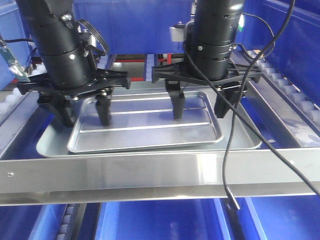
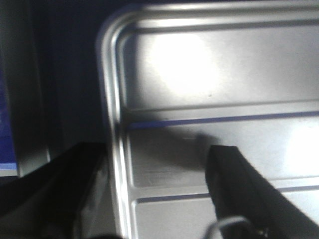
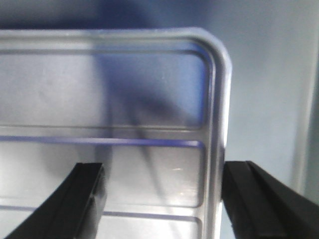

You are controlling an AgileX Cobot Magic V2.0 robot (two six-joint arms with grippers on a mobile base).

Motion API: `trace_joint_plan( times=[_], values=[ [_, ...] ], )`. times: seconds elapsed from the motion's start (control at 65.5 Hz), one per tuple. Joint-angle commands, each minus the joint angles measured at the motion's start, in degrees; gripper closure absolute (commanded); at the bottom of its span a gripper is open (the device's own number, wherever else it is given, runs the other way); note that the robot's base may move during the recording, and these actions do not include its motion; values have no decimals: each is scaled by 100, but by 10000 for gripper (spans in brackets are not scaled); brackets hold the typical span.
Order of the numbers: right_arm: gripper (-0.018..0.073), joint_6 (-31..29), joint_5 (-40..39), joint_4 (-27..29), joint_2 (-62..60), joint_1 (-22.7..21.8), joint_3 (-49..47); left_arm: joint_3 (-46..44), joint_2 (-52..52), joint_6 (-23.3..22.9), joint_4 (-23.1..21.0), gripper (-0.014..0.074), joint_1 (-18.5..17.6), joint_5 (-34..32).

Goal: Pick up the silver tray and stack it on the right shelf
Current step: 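Open both grippers to release the stacked tray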

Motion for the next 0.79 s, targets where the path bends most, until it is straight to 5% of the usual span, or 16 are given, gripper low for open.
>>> trace_joint_plan(
  times=[0.0, 0.397, 0.488, 0.626, 0.778],
  values=[
    [-22, -32, -338, -90, -463, 23, -242, -220, -298, 25, 208, 216, 2, -44],
    [-6, -32, -372, -209, -492, -136, -242, -220, -298, 25, -13, 280, 215, -96],
    [121, -32, -308, -196, -492, -136, -242, -220, -309, 25, -23, 428, 215, -30],
    [529, -32, -244, -196, -492, -136, -242, -220, -309, 25, 27, 708, 215, 39],
    [471, -32, -353, -196, -492, -136, -242, -220, -309, 25, 73, 697, 227, -14]
  ],
)
